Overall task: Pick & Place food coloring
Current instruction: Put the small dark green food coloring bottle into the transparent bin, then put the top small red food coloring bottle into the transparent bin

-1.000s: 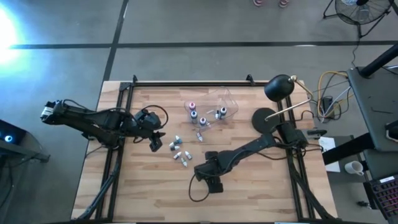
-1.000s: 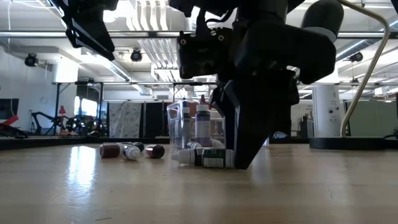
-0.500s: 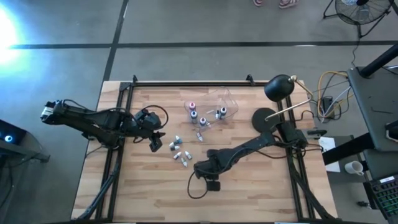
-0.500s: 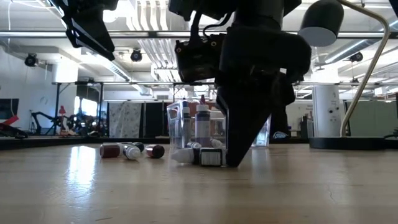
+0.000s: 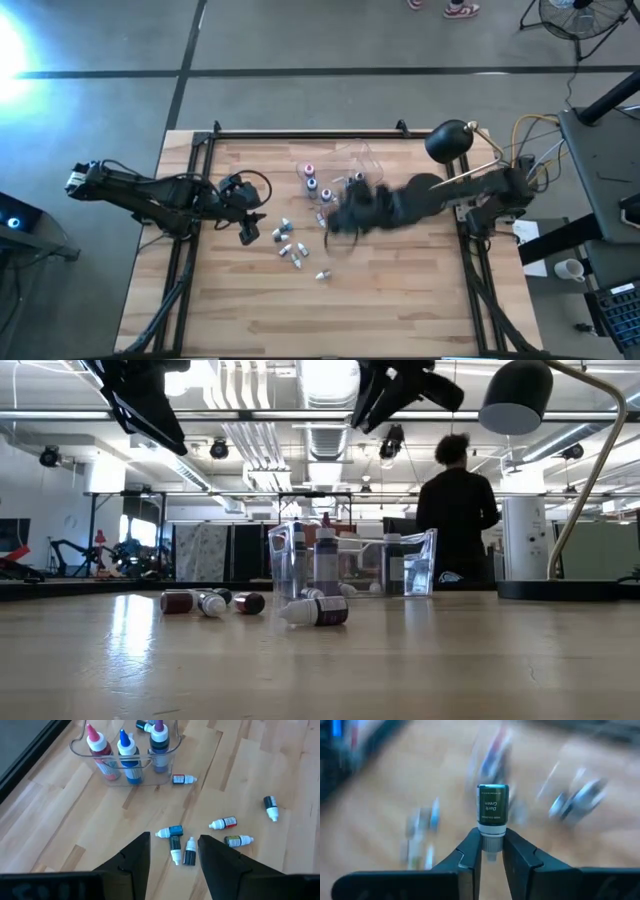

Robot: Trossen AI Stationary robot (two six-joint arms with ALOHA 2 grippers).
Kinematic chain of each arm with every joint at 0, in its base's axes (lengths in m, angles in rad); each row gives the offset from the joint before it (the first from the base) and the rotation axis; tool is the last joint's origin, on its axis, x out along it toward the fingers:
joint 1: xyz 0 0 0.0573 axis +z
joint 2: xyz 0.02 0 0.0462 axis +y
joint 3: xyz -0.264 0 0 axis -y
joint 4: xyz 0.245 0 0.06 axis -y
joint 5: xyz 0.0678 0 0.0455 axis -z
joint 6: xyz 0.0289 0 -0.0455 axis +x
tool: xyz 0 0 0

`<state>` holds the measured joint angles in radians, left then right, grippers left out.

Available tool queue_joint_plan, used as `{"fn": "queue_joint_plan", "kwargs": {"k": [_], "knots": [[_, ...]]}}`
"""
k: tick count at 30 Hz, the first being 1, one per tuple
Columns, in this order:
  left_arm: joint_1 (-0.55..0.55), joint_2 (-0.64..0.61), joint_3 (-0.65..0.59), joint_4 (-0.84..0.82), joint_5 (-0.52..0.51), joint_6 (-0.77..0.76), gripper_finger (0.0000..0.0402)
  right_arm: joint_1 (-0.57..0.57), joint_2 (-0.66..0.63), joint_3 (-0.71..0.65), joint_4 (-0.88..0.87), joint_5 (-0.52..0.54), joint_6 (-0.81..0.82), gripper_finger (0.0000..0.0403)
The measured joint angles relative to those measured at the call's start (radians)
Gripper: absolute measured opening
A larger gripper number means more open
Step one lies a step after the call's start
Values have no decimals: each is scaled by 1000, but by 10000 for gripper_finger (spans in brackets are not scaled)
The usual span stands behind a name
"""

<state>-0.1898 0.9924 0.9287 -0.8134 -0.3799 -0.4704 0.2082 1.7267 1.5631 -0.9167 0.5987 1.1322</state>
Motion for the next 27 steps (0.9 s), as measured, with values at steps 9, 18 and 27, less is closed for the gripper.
{"fn": "queue_joint_plan", "kwargs": {"k": [9, 18, 27], "knots": [[0, 0, 0, 1, 0, 5, 140, -335, -51, -6, 153, -150, -170, 104], [0, 0, 0, -4, 1, -2, 140, -285, -63, -2, 70, -177, -302, 206], [0, 0, 0, -5, 0, 25, 140, -26, 88, -35, 78, -190, 85, 219]]}}
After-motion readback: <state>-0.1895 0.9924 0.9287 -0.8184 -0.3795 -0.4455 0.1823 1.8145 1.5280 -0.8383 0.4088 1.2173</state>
